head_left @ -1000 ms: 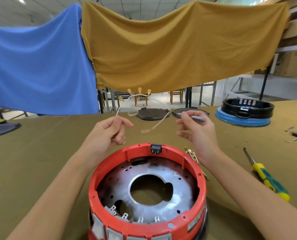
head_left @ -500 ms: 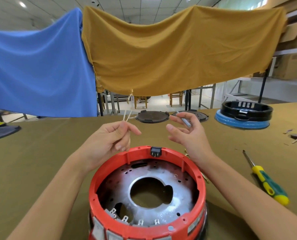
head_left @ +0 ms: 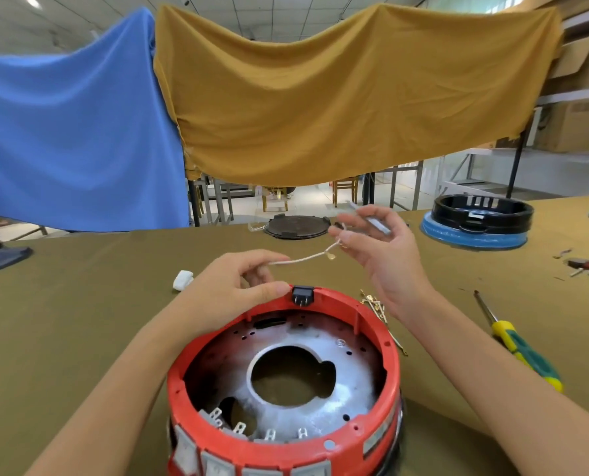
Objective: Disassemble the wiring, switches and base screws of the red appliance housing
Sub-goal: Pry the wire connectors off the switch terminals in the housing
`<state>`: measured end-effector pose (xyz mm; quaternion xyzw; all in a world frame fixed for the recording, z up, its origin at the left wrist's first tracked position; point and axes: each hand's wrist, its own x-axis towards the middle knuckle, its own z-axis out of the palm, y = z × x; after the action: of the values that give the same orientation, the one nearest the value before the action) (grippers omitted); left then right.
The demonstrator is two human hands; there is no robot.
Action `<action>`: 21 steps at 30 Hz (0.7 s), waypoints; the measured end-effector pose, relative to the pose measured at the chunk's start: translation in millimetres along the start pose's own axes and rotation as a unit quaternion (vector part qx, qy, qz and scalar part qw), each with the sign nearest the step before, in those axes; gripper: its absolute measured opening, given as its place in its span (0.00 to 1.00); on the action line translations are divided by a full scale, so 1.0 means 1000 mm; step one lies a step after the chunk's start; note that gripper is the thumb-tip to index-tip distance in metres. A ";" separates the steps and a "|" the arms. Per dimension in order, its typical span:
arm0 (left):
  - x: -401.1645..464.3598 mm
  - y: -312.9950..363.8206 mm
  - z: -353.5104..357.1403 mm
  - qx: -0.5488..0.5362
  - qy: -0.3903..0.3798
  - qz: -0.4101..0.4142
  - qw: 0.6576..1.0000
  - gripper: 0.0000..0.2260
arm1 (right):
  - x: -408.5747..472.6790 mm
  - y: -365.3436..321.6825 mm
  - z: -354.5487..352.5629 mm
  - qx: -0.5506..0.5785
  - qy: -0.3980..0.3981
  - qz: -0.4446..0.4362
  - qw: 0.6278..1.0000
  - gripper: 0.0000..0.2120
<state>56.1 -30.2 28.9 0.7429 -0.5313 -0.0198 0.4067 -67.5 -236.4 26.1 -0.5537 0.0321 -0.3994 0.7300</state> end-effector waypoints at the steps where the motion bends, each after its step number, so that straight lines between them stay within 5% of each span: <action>1: 0.000 -0.002 0.000 0.010 0.014 -0.004 1.000 0.18 | 0.005 -0.002 -0.007 -0.013 0.010 -0.011 1.000 0.19; 6: -0.003 -0.010 -0.007 0.065 -0.026 -0.105 0.992 0.11 | 0.027 -0.003 -0.054 -0.118 0.094 -0.025 0.988 0.20; 11: -0.006 -0.009 -0.008 0.067 -0.068 -0.133 0.987 0.08 | 0.039 0.003 -0.078 -0.234 0.096 0.069 0.965 0.20; 15: -0.005 -0.008 -0.008 0.045 -0.031 -0.142 0.988 0.07 | 0.035 0.012 -0.089 -0.510 0.076 0.130 0.847 0.17; 17: -0.006 -0.008 -0.009 0.032 -0.021 -0.152 0.988 0.06 | 0.034 0.011 -0.092 -0.554 0.101 0.102 0.820 0.16; 21: -0.008 -0.006 -0.014 -0.018 -0.042 -0.200 0.979 0.07 | 0.035 0.004 -0.081 -0.454 0.134 -0.003 0.881 0.06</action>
<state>63.6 -14.7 31.8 0.8252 -0.3884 -0.1408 0.3852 -81.2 -321.4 5.8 -0.7656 0.3053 -0.4140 0.3863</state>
